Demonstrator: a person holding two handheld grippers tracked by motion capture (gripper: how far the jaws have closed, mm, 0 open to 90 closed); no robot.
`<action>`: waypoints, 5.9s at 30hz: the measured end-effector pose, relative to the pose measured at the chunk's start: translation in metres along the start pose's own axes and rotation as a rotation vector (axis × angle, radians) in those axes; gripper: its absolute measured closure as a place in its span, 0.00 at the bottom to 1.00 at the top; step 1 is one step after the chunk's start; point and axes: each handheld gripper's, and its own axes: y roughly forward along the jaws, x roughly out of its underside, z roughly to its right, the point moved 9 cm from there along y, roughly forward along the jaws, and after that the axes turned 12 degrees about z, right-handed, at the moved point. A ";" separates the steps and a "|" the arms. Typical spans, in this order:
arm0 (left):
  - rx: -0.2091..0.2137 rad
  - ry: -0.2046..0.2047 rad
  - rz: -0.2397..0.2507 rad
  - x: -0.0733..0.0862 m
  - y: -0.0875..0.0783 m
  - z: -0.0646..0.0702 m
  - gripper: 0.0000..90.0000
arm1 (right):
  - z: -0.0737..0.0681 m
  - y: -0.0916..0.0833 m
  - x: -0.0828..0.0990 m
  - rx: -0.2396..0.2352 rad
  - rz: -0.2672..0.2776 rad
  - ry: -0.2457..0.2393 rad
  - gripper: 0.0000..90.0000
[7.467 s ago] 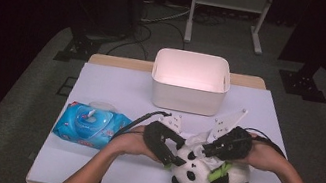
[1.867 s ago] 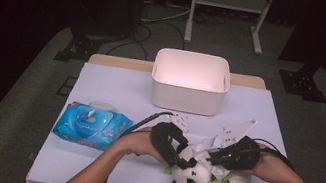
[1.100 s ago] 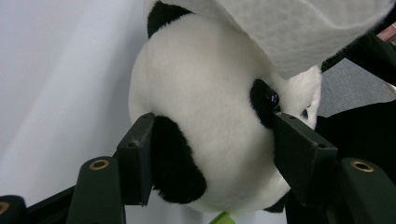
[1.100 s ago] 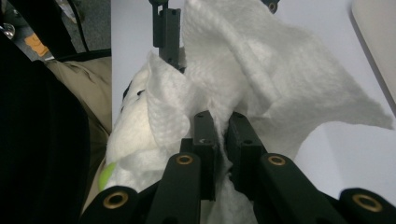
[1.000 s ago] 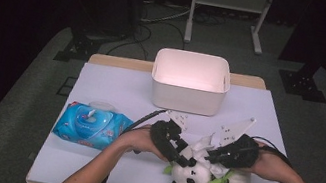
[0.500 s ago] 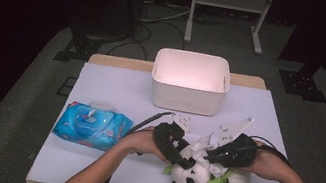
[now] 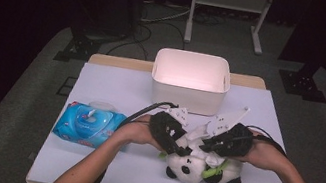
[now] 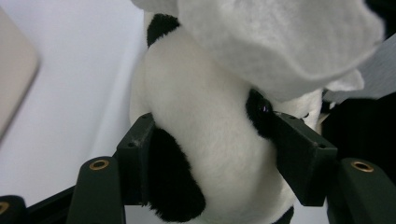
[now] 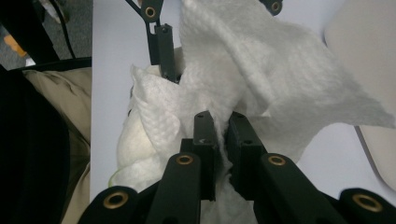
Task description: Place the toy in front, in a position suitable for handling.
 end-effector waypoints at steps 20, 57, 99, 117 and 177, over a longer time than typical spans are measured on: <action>-0.006 -0.106 0.069 0.022 -0.007 0.013 0.19 | -0.002 0.012 0.000 -0.059 -0.105 0.002 0.92; -0.013 0.034 0.053 0.016 -0.019 0.003 0.42 | 0.008 -0.002 -0.006 -0.033 -0.054 0.025 0.92; 0.017 0.011 0.092 0.010 -0.012 0.006 0.44 | -0.011 0.014 -0.038 -0.095 0.015 -0.012 0.92; 0.032 -0.031 0.136 0.023 -0.014 0.003 0.43 | 0.008 -0.001 -0.004 -0.026 -0.097 0.017 0.91; 0.002 -0.099 0.067 0.009 -0.001 0.002 0.31 | -0.002 -0.055 0.031 0.033 0.005 0.083 0.91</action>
